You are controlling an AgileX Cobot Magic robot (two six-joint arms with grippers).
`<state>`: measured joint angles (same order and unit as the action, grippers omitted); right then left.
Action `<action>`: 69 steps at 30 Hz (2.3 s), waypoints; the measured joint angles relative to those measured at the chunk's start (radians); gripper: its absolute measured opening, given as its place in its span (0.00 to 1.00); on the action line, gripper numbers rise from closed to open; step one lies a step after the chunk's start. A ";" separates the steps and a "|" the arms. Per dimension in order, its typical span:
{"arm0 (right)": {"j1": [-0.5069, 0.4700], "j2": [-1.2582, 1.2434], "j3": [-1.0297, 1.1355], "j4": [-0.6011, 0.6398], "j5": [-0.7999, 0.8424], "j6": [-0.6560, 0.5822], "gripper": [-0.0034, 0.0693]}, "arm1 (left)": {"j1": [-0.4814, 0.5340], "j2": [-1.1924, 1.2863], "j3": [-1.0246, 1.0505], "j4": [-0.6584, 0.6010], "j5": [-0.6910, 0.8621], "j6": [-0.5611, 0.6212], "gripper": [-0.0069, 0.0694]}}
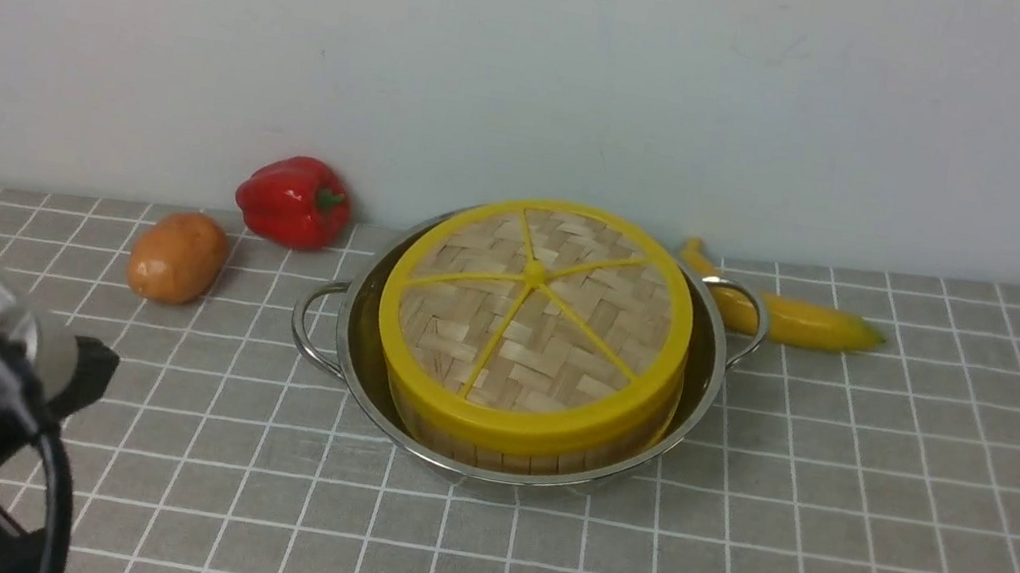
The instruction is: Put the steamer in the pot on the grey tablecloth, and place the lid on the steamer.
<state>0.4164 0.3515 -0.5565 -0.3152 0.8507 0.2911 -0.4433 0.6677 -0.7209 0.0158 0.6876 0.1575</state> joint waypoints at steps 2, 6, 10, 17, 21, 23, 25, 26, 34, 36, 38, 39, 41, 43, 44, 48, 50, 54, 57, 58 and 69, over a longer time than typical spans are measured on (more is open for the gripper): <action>0.000 -0.001 0.000 0.004 -0.007 0.017 0.28 | 0.000 -0.015 0.021 -0.016 -0.038 0.000 0.06; 0.000 -0.001 0.000 0.041 -0.007 0.038 0.30 | 0.000 -0.024 0.029 -0.029 -0.065 0.000 0.06; 0.000 -0.001 0.000 0.075 -0.007 0.045 0.32 | 0.000 -0.024 0.030 -0.030 -0.076 0.000 0.07; 0.000 -0.001 0.000 0.108 -0.007 0.046 0.37 | 0.000 -0.025 0.030 -0.031 -0.082 0.000 0.09; 0.000 -0.001 0.000 0.109 -0.007 0.046 0.37 | 0.054 -0.053 0.030 0.002 -0.082 0.040 0.10; 0.000 -0.001 0.000 0.109 -0.007 0.046 0.37 | 0.093 -0.071 0.031 0.021 -0.081 0.051 0.11; 0.000 -0.001 0.000 0.109 -0.007 0.046 0.37 | 0.173 -0.113 0.047 0.049 -0.081 0.064 0.11; 0.000 -0.001 0.000 0.112 -0.007 0.046 0.38 | 0.242 -0.146 0.078 0.066 -0.084 0.068 0.11; 0.000 -0.001 0.000 0.157 -0.007 0.046 0.38 | 0.500 -0.391 0.419 0.093 -0.200 0.024 0.13; 0.000 -0.001 0.000 0.169 -0.007 0.046 0.38 | 0.518 -0.459 0.509 0.093 -0.244 0.009 0.13; 0.000 -0.001 0.000 0.185 -0.007 0.046 0.38 | 0.526 -0.548 0.610 0.093 -0.304 -0.007 0.15; 0.000 -0.001 0.000 0.189 -0.007 0.046 0.38 | 0.527 -0.599 0.660 0.093 -0.336 -0.012 0.16; 0.000 -0.001 0.000 0.195 -0.007 0.046 0.38 | 0.527 -0.632 0.694 0.093 -0.356 -0.018 0.16; 0.000 -0.001 0.000 0.218 -0.008 0.046 0.38 | 0.527 -0.663 0.726 0.093 -0.390 -0.027 0.18; 0.000 -0.001 0.000 0.222 -0.007 0.046 0.38 | 0.527 -0.665 0.728 0.093 -0.397 -0.028 0.18; 0.000 -0.002 0.000 0.234 -0.006 0.047 0.38 | 0.527 -0.668 0.728 0.093 -0.408 -0.033 0.19; 0.000 -0.002 0.000 0.239 -0.007 0.047 0.38 | 0.527 -0.668 0.728 0.093 -0.408 -0.033 0.19; 0.000 -0.002 0.000 0.246 -0.007 0.048 0.38 | 0.527 -0.668 0.728 0.093 -0.409 -0.033 0.20; 0.000 -0.002 0.000 0.254 -0.007 0.048 0.38 | 0.527 -0.668 0.728 0.093 -0.409 -0.033 0.21; 0.000 -0.002 0.000 0.254 -0.007 0.048 0.38 | 0.527 -0.668 0.728 0.093 -0.409 -0.033 0.21; -0.080 -0.040 0.005 0.258 -0.033 0.041 0.38 | 0.527 -0.668 0.728 0.093 -0.416 -0.034 0.23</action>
<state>0.3359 0.3112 -0.5510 -0.0574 0.8176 0.3320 0.0838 -0.0004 0.0068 0.1089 0.2719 0.1235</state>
